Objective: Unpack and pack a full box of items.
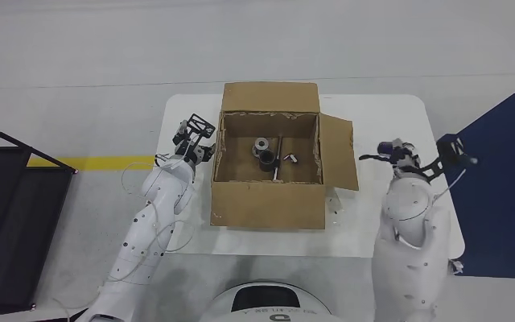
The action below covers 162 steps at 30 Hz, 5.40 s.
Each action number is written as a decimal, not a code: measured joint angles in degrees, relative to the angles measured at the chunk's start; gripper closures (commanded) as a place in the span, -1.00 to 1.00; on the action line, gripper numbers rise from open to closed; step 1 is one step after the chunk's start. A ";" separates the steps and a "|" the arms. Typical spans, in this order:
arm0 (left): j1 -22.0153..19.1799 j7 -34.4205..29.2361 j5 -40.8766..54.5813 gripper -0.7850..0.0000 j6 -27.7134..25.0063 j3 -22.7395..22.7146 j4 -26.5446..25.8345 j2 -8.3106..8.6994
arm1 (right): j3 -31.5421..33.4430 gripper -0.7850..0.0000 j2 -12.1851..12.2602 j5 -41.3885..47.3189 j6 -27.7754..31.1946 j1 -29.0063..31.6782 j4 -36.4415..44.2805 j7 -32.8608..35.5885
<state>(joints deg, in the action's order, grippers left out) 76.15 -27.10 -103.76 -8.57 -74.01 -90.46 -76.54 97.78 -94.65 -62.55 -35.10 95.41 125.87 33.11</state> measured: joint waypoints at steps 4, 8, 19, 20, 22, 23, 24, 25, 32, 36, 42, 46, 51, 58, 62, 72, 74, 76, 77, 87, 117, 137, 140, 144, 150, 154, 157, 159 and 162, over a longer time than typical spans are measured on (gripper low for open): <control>0.00 0.00 0.00 -1.00 0.00 0.00 0.00 0.00 | -3.65 1.00 -0.12 7.98 8.26 7.65 7.86 -2.33; 0.00 0.00 0.00 -1.00 0.00 0.00 0.00 0.00 | -8.58 1.00 0.00 7.50 12.30 10.05 8.84 -5.08; 0.00 0.00 0.00 -1.00 0.00 0.00 0.00 0.00 | -28.07 1.00 0.35 -14.85 6.69 2.95 2.94 3.23; 0.00 0.00 0.00 -1.00 0.00 0.00 0.00 0.00 | -29.40 1.00 0.27 -17.09 5.46 1.58 1.35 4.37; 0.00 0.00 0.00 -1.00 0.00 0.00 0.00 0.00 | -31.90 1.00 0.00 -21.66 2.59 -1.76 -2.87 7.42; 0.00 0.00 0.00 -1.00 0.00 0.00 0.00 0.00 | -32.69 1.00 -0.11 -23.56 1.52 -3.23 -4.79 8.96; 0.00 0.00 0.00 -1.00 0.00 0.00 0.00 0.00 | -33.66 1.00 -0.27 -26.33 0.05 -5.16 -7.32 10.84; 0.00 0.00 0.00 -1.00 0.00 0.00 0.00 0.00 | -34.44 1.00 -0.42 -28.23 -0.99 -6.54 -9.15 12.19; 0.00 0.00 0.00 -1.00 0.00 0.00 0.00 0.00 | -38.98 1.00 -2.08 -39.02 -10.47 -15.78 -22.05 16.06; 0.00 0.00 0.00 -1.00 0.00 0.00 0.00 0.00 | -38.99 1.00 -3.23 -39.45 -14.83 -21.18 -29.74 16.28; 0.00 0.00 0.00 -1.00 0.00 0.00 0.00 0.00 | -40.29 1.00 -5.03 -38.11 -19.88 -27.39 -41.84 13.80; 0.00 0.00 0.00 -1.00 0.00 0.00 0.00 0.00 | -39.71 0.87 -6.02 -35.40 -22.11 -30.41 -48.10 12.50; 0.00 0.00 0.00 -1.00 0.00 0.00 0.00 0.00 | -37.94 0.26 -6.91 -31.32 -22.92 -32.43 -53.74 8.57; 0.00 0.00 0.00 -1.00 0.00 0.00 0.00 0.00 | -35.44 -1.00 -8.09 -27.47 -22.90 -33.17 -55.00 4.37; 0.00 0.00 0.00 -1.00 0.00 0.00 0.00 0.00 | -34.87 -1.00 -8.43 -26.89 -22.88 -30.88 -50.09 4.31; 0.00 0.00 0.00 -1.00 0.00 0.00 0.00 0.00 | -31.80 -1.00 -5.72 -9.49 -13.30 -18.36 -21.18 -8.81; 0.00 0.00 0.00 -1.00 0.00 0.00 0.00 0.00 | -30.44 -1.00 -3.81 -6.17 -11.97 -12.24 -13.36 -12.22; 0.00 0.00 0.00 -1.00 0.00 0.00 0.00 0.00 | -31.30 -1.00 -2.00 -1.91 -14.24 -4.29 -3.65 -16.03; 0.00 0.00 0.00 -1.00 0.00 0.00 0.00 0.00 | -31.57 -1.00 -1.64 0.09 -14.61 -1.71 -0.55 -17.70; 0.00 0.00 0.00 -1.00 0.00 0.00 0.00 0.00 | -31.39 -1.00 -1.52 0.53 -14.10 -0.92 0.37 -17.70; 0.00 0.00 0.00 -1.00 0.00 0.00 0.00 0.00 | 26.08 -1.00 1.64 83.14 7.38 -5.45 -32.84 13.73; 0.00 0.00 0.00 -1.00 0.00 0.00 0.00 0.00 | 21.78 -1.00 5.19 75.22 6.36 -2.48 -26.35 6.86; 0.00 0.00 0.00 -1.00 0.00 0.00 0.00 0.00 | 19.58 -0.83 5.56 73.49 3.95 -1.50 -26.15 7.89; 0.00 0.00 0.00 -1.00 0.00 0.00 0.00 0.00 | 17.67 -0.56 5.61 80.76 -1.65 -4.29 -31.86 9.20; 0.00 0.00 0.00 -1.00 0.00 0.00 0.00 0.00 | 19.39 -0.37 5.78 93.73 0.38 -6.21 -38.11 12.86; 0.00 0.00 0.00 -1.00 0.00 0.00 0.00 0.00 | 20.26 -0.60 5.86 99.33 4.41 -4.89 -37.21 13.58; 0.00 0.00 0.00 -1.00 0.00 0.00 0.00 0.00 | 19.39 -0.77 5.94 100.59 5.67 -3.66 -34.91 12.81; 0.00 0.00 0.00 -1.00 0.00 0.00 0.00 0.00 | 18.40 -0.84 6.02 101.24 6.05 -3.14 -33.34 12.69; 0.00 0.00 0.00 -1.00 0.00 0.00 0.00 0.00 | 16.39 -0.88 6.16 102.02 6.71 -3.02 -30.96 13.45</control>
<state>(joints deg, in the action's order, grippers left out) 76.15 -27.10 -103.76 -8.57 -74.01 -90.46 -76.54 114.18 -88.49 39.47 -28.39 92.39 94.91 46.56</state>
